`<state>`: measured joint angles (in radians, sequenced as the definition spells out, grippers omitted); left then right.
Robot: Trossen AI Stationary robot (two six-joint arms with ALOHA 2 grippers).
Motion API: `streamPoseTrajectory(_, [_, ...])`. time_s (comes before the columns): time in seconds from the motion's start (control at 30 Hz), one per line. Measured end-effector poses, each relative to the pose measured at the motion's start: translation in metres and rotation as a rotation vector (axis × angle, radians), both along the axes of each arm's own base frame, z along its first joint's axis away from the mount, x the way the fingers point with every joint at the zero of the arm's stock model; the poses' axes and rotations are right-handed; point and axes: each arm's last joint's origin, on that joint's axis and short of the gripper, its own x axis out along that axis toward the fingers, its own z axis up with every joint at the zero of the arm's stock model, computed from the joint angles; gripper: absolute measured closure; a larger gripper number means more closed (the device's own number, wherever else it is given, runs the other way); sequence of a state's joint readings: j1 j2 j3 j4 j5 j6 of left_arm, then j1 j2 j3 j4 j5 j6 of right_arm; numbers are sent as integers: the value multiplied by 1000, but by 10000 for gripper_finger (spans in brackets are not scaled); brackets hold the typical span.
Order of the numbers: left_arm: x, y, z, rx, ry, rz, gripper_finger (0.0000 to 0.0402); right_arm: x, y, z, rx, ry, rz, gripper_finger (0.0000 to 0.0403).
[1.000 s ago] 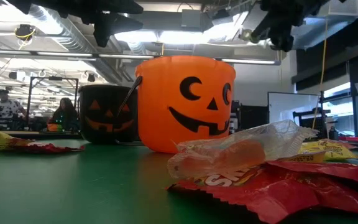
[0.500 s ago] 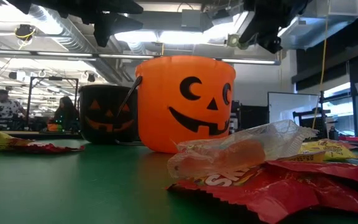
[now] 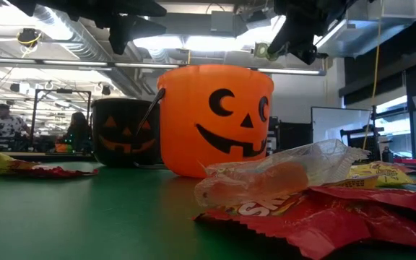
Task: Sort candy
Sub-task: Put the green candy into the orange bin
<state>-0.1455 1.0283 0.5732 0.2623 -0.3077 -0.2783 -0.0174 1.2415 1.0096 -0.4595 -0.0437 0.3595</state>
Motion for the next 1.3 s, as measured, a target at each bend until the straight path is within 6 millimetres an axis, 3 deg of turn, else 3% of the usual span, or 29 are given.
streamPoseTrajectory(0.27, [0, 0, 0, -7, -1, 1, 234, -16, 8, 0, 51, 93, 111, 388])
streamPoseTrajectory(0.47, [0, 0, 0, -7, -2, 1, 234, -46, 36, 19, 45, 275, 196, 388])
streamPoseTrajectory(0.63, [0, 0, 0, -7, -1, 0, 234, -59, 54, 33, -20, 255, 190, 388])
streamPoseTrajectory(1.3, [0, -2, 0, -4, -1, -13, 234, -63, 61, 32, -23, 273, 172, 388])
